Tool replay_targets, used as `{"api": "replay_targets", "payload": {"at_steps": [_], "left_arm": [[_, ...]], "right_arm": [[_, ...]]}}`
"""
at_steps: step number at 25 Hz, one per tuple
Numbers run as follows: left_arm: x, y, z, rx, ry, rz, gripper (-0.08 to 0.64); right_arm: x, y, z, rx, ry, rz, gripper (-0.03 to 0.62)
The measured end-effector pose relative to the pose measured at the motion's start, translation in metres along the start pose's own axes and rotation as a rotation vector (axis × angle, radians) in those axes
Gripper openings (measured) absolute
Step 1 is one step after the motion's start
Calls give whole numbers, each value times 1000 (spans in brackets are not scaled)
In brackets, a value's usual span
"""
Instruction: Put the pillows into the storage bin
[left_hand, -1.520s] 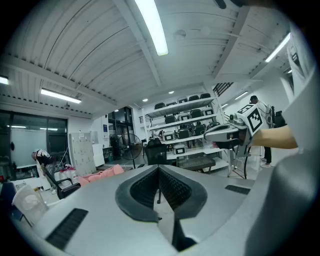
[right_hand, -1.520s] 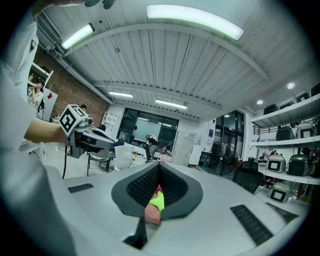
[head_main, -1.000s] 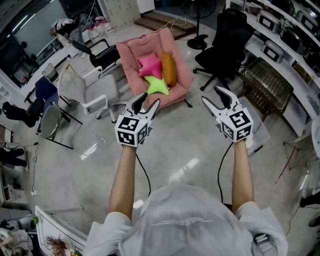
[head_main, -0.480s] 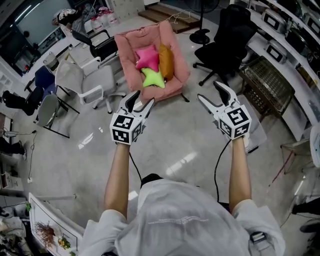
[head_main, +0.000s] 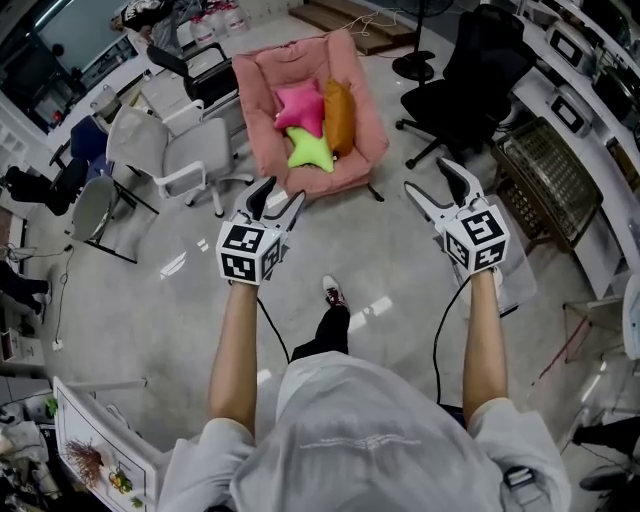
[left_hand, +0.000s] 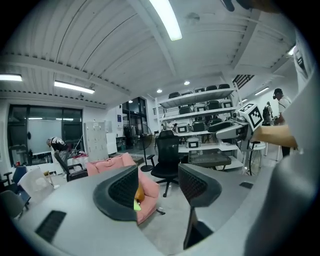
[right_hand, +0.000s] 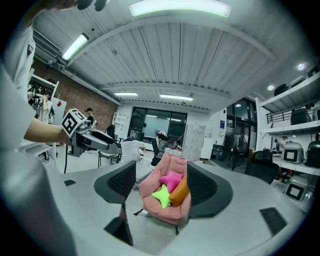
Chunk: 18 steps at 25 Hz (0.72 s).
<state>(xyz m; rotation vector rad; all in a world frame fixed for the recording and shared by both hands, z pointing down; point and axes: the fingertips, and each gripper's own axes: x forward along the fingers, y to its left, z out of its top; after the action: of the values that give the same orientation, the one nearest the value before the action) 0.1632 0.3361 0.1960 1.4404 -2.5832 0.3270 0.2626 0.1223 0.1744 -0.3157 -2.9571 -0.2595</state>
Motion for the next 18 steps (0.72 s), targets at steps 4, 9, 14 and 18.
{"api": "replay_targets", "payload": {"at_steps": [4, 9, 14, 18], "left_arm": [[48, 29, -13, -20, 9, -1, 267], [122, 84, -14, -49, 15, 11, 268], [192, 137, -15, -65, 49, 8, 267], [237, 172, -25, -93, 76, 1, 267]], "right_arm": [[46, -26, -10, -17, 26, 16, 314], [122, -77, -4, -14, 35, 27, 314], [205, -127, -2, -5, 78, 35, 314], [263, -156, -10, -5, 149, 33, 310]]}}
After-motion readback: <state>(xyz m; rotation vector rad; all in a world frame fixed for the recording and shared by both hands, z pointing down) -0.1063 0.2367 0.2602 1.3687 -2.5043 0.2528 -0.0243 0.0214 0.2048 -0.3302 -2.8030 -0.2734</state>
